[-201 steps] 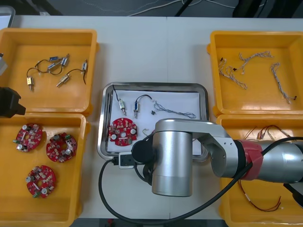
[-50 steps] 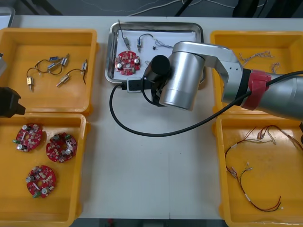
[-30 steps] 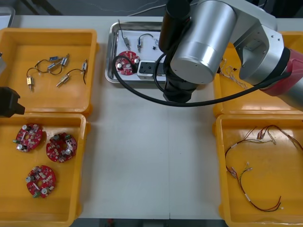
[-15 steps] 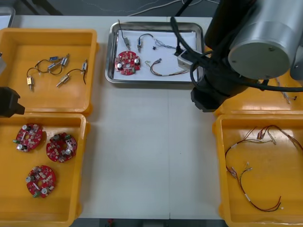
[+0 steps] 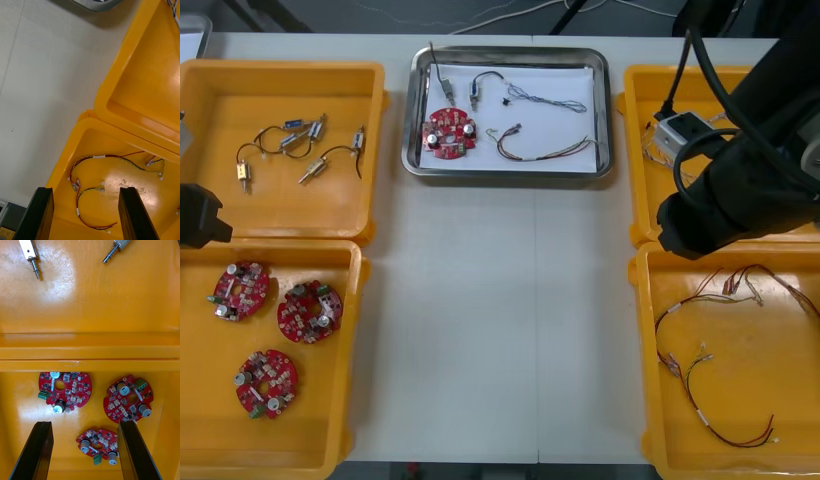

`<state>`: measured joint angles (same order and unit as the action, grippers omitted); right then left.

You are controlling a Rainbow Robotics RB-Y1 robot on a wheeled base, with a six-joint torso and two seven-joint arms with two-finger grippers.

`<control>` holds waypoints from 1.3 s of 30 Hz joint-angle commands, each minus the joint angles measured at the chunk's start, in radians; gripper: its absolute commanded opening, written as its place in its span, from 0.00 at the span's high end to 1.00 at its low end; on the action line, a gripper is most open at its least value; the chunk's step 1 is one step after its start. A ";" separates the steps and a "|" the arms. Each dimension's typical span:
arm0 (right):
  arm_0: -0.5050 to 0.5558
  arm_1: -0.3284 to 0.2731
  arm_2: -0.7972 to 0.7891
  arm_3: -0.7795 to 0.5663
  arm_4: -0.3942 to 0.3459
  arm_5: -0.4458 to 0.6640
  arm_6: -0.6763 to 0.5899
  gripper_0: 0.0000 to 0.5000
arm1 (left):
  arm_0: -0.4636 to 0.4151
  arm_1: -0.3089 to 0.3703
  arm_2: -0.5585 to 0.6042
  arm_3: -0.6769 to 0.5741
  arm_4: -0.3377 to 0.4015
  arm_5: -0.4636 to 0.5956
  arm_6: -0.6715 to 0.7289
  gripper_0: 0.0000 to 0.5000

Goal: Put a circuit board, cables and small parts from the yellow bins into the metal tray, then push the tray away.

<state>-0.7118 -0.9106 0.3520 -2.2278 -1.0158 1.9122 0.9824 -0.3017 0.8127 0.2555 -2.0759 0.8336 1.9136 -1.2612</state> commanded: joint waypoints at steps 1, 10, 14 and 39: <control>0.126 -0.062 -0.140 -0.061 -0.029 0.007 -0.097 0.00 | 0.013 0.045 0.030 -0.026 -0.008 0.006 -0.072 0.00; 0.331 -0.068 -0.377 -0.069 -0.069 0.008 -0.083 0.00 | 0.013 0.045 0.030 -0.026 -0.008 0.006 -0.072 0.00; 0.407 -0.070 -0.450 -0.070 -0.061 0.008 -0.068 0.00 | 0.013 0.045 0.030 -0.026 -0.008 0.006 -0.072 0.00; 0.612 -0.042 -0.600 0.013 0.043 -0.102 0.145 0.00 | 0.013 0.045 0.030 -0.026 -0.008 0.006 -0.072 0.00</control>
<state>-0.1284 -0.9421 -0.1996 -2.2276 -0.9660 1.8198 1.1031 -0.3015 0.8128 0.2556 -2.0759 0.8336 1.9136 -1.2612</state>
